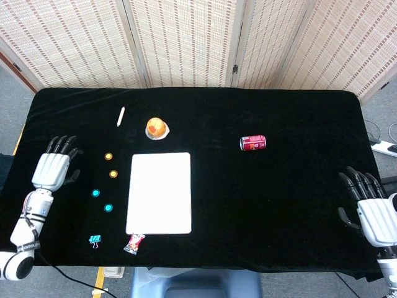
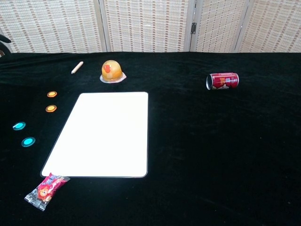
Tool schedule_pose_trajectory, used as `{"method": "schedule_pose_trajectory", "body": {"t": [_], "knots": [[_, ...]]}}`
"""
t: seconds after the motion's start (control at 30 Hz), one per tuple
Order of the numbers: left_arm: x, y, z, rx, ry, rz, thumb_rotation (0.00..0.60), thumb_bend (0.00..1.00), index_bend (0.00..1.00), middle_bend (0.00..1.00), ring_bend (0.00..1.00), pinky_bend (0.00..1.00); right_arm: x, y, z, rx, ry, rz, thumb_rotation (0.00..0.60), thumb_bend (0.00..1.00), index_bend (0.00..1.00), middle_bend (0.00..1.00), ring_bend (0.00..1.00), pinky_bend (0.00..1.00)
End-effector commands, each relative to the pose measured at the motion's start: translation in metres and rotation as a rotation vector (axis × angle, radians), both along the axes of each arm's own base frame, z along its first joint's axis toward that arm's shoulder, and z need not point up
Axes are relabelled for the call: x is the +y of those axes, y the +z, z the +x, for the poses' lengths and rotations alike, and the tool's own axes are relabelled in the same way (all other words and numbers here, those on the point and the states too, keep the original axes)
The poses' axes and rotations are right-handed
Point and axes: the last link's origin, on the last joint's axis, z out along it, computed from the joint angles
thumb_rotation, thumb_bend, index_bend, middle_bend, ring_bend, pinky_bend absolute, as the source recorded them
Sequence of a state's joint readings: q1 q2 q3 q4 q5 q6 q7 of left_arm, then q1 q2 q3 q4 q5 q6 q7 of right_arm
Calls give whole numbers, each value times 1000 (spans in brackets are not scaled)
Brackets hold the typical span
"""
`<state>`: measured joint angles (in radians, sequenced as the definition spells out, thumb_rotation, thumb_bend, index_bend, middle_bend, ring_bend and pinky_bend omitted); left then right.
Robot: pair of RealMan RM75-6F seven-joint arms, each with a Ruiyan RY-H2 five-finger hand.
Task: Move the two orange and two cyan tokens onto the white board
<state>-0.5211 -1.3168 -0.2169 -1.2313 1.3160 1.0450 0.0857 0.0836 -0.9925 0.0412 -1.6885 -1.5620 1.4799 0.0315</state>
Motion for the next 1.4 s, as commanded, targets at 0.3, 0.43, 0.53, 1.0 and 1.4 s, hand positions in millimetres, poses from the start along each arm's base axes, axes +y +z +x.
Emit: {"method": "schedule_pose_trajectory", "body": {"t": [0.3,0.43,0.53,1.0,1.4], "knots": [[85,-52,22,-21,82,-95,600,406,341,47,0,0,1,2,-1,11,-28,-7,600,459,0,0,0,0],[94,-66,25,-24,102,-116,600,404,351,47,0,0,0,2,-1,12,-36,-8,600,459,0,0,0,0],[97,-75,26,-14,110,-127,600,402,378,47,0,0,0,1,-2,14,-40,-7,600,459,0,0,0,0],[96,-92,1,15,206,-135,600,355,431,46,0,0,-2,-1,-4,10,-46,-2,600,459,0,0,0,0],[98,-95,-7,16,248,-138,600,359,434,46,0,0,-1,0,-4,13,-51,-5,600,459,0,0,0,0]]}}
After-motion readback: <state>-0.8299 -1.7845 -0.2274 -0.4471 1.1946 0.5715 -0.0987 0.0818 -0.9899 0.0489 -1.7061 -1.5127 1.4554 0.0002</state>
